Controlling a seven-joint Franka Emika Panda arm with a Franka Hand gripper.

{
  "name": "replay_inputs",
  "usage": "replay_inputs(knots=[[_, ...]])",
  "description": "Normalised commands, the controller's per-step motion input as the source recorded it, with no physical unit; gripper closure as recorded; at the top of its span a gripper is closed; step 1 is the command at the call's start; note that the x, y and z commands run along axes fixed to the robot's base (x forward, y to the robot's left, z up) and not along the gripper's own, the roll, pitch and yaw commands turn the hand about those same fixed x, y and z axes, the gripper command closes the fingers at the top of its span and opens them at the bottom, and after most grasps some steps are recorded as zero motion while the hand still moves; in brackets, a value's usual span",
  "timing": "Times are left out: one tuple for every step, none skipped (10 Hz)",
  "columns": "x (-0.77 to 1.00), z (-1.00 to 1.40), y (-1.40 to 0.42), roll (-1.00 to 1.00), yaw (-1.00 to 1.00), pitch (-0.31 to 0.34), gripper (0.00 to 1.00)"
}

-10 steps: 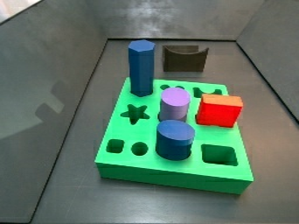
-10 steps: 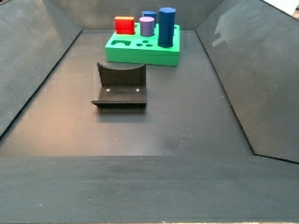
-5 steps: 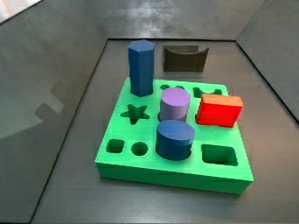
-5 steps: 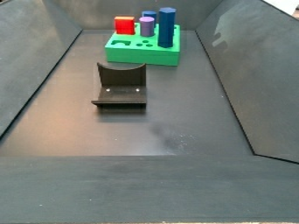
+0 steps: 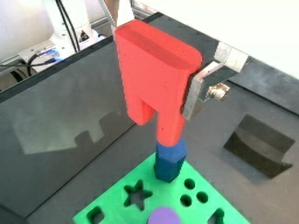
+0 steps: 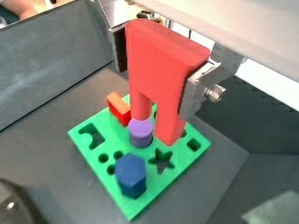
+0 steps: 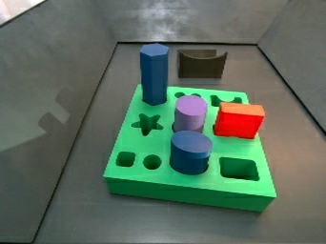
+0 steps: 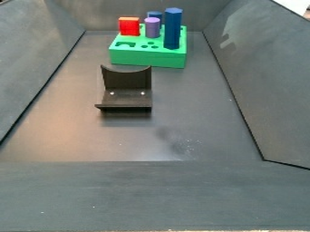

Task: Pick up the square-circle object. Move up. Rotate the square-circle object. Move to above the board. Insert the square-circle object.
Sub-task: Move to above the board, then insert the square-circle object.

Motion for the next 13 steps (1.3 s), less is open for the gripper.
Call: replay_inputs(knots=[[0.12,0.03,-0.17,0.08,0.01,0.125,1.00],[-0.09,-0.51,-0.39,-0.05,-0.03,0.000,1.00],[-0.10,-0.56,-0.41,-0.03,-0.03,0.000,1.00],[-0.08,-0.81,-0.46,0.00,0.00,-0.097,1.00],[-0.10,-0.92,-0.45,0.00,0.00,-0.160,1.00],[-0.07,-0.90,-0.42,0.00,0.00,-0.167,1.00],[-0.06,-0.86,-0.38,0.00,0.00,-0.190,1.00],[-0.05,-0.85,-0.37,0.00,0.00,-0.201,1.00],[-0.01,-0.88,-0.42,0.08,0.00,-0.200,1.00],[0.00,-0.91,-0.49,0.17,0.00,-0.143,1.00],[0.00,-0.88,-0.48,0.22,0.00,-0.116,1.00],[0.00,-0.85,-0.43,0.24,0.00,-0.110,1.00],[0.00,-0.82,-0.31,0.25,0.00,-0.060,1.00]])
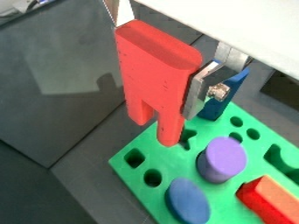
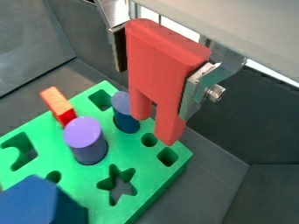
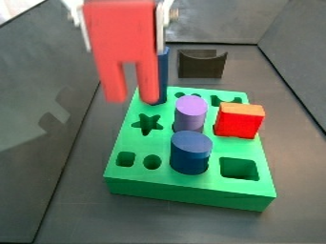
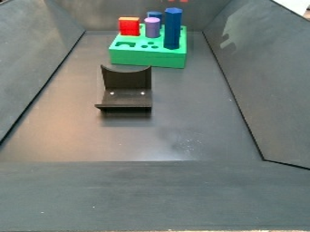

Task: Pick up the square-circle object. Move up. Rotate the square-circle object. Move to above the board. Insert the square-circle object.
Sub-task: Insert the square-circle object.

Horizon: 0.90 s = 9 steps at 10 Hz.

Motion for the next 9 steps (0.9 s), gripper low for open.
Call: replay_inputs(knots=[[0.01,-0.79,-0.22,0.13,0.00,0.000,1.00],[0.01,-0.80,-0.18,0.07,0.00,-0.089,1.00],[0.02,-0.76,-0.16,0.07,0.00,-0.120,1.00],[0.07,-0.79,-0.16,0.12,0.00,-0.071,1.00],[0.12,-0.75,-0.18,0.21,0.00,-0.033,1.00],[0.17,-0.66,-0.19,0.32,0.00,-0.010,1.00],[0.21,-0.56,-0.15,0.37,0.03,0.000,1.00],[0.23,-0.55,-0.17,0.38,0.02,0.000,1.00],[0.28,-0.74,-0.20,0.27,0.00,-0.010,1.00]])
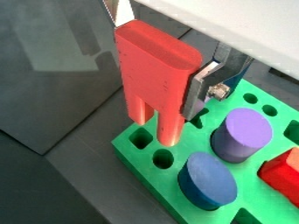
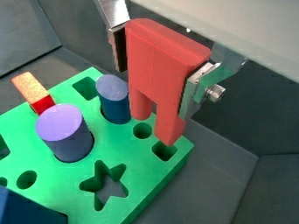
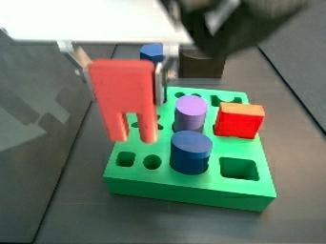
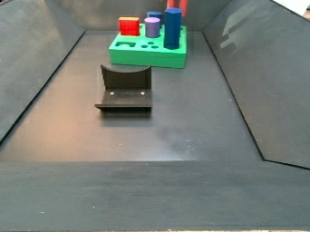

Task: Pick up the square-circle object. Move up. Rotate the square-circle object. Move to above the board. Insert the square-circle object.
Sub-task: Insert the square-circle object.

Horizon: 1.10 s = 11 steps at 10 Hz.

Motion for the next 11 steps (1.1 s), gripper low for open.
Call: replay_inputs(knots=[[0.18,-0.77,-0.13,0.12,0.00,-0.090,1.00],[0.13,-0.72,-0.11,0.06,0.00,-0.116,1.00],[0.16,-0.71,-0.10,0.06,0.00,-0.109,1.00],[0.15,-0.66,-0.03,0.14,0.00,-0.076,1.00],[0.00,-0.56,0.00,0.24,0.10,-0.087,1.00],[-0.11,-0.57,-0.01,0.25,0.18,-0.137,1.00],[-0.06,-0.69,-0.06,0.20,0.19,-0.171,1.00],[0.00,-0.74,-0.09,0.18,0.15,-0.133,1.00],[0.07,-0.83,-0.13,0.15,0.13,-0.136,1.00],[0.22,-0.83,-0.22,0.10,0.05,-0.116,1.00],[0.12,-0.76,-0.26,0.08,0.00,-0.107,1.00]])
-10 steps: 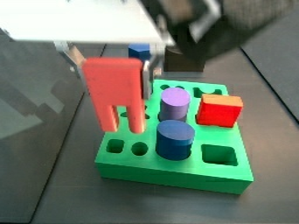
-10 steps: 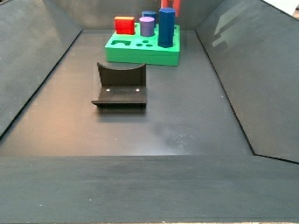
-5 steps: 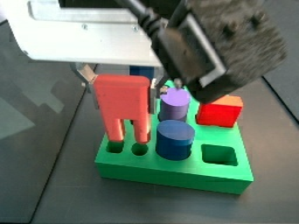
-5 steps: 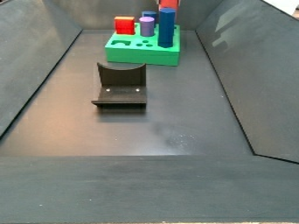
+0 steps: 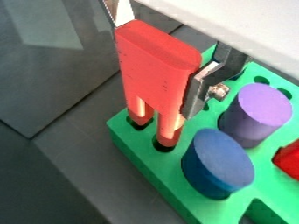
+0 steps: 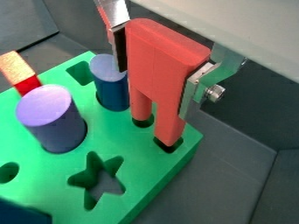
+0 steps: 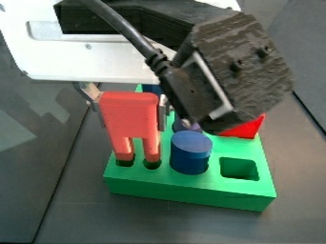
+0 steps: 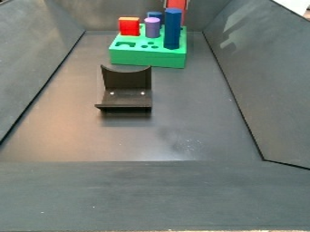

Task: Pick up the square-circle object. Move up. Rotate the square-circle object. Move to above the board. Insert the square-circle object.
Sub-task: Insert the square-circle object.

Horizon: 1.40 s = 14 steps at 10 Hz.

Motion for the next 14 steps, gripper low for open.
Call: replay_inputs(knots=[[0.00,-0.68,-0.21,0.08,0.00,-0.116,1.00],[0.00,-0.71,-0.06,0.16,0.00,-0.083,1.00],[-0.03,-0.73,0.00,0.15,0.00,-0.091,1.00],[-0.17,-0.61,0.02,0.13,0.00,-0.076,1.00],[-0.12,-0.53,0.00,0.09,0.00,-0.071,1.00],[0.06,-0.57,0.00,0.06,0.00,-0.019,1.00],[0.35,-0.59,0.00,0.04,0.00,0.000,1.00],[0.41,-0.57,0.00,0.05,0.00,0.009,1.00],[0.35,-0.52,0.00,0.10,-0.05,0.036,1.00],[0.13,-0.49,0.00,0.08,-0.08,0.000,1.00],[0.00,-0.56,0.00,0.05,-0.10,-0.003,1.00],[0.00,-0.72,0.00,0.07,-0.10,-0.079,1.00],[0.00,-0.91,-0.02,0.10,-0.08,-0.139,1.00],[0.00,-0.96,-0.03,0.09,-0.06,-0.140,1.00]])
